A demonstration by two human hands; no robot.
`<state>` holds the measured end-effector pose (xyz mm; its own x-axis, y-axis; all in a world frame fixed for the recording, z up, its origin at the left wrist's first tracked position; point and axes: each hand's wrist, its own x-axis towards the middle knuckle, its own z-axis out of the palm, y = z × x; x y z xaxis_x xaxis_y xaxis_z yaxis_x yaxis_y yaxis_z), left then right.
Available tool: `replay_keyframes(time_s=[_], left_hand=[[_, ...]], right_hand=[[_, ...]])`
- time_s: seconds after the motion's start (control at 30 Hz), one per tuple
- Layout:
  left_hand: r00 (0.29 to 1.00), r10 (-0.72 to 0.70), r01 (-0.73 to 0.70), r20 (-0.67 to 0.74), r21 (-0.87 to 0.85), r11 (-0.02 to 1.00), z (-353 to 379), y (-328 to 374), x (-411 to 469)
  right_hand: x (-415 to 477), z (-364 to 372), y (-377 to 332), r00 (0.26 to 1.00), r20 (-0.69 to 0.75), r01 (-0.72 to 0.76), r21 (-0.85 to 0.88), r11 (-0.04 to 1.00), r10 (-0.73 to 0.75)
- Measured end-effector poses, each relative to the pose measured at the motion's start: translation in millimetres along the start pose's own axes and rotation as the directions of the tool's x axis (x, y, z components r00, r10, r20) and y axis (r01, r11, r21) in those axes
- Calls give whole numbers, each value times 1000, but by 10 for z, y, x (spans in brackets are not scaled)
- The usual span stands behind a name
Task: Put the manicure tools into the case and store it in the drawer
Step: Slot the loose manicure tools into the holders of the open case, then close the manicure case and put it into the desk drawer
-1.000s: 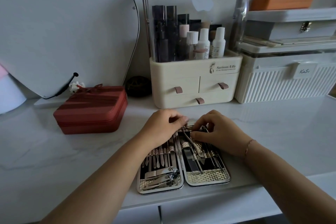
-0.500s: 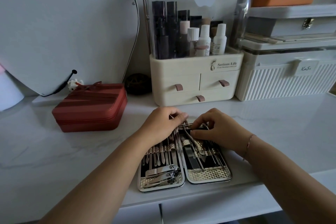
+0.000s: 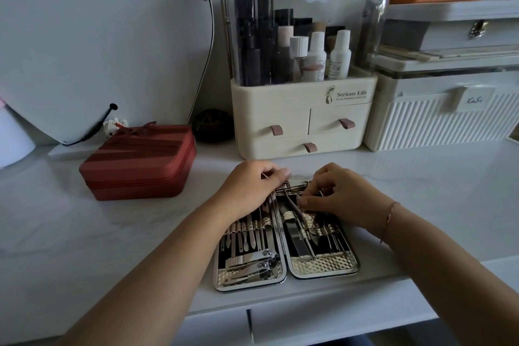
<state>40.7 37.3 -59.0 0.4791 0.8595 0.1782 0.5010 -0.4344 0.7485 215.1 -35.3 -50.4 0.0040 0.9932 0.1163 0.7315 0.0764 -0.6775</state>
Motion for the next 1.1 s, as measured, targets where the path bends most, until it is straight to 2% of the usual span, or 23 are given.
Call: replay_keyframes(time_s=[0.27,0.43,0.63,0.77,0.87,0.97,1.1], left_hand=[[1000,9,-9,2,23,1000,-10,-2,-2],[1000,8,-8,6,15,1000,-9,-10,-6],[1000,10,-10,2,6,1000,-15,-2,-10],[1000,10,-10,-8,10,1000,-13,9,-23],[1000,13,-13,-10,15,1000,-15,-2,-34],[999,16,-14,-30,45,999,-11,-16,-33],[999,10,-6,-35,101,995,-30,-16,-39]], right_hand=[[7,7,-2,1000,-1,-2,-54,999,2],[61,-20,1,997,60,-57,2,998,57],[158,-44,-22,996,65,-53,-82,995,58],[69,-31,17,999,6,-51,-34,998,51],[-73,-76,82,987,-103,-102,167,981,120],[-302,-144,66,975,-131,-132,317,939,181],[-719,62,-147,984,-155,-51,198,979,82]])
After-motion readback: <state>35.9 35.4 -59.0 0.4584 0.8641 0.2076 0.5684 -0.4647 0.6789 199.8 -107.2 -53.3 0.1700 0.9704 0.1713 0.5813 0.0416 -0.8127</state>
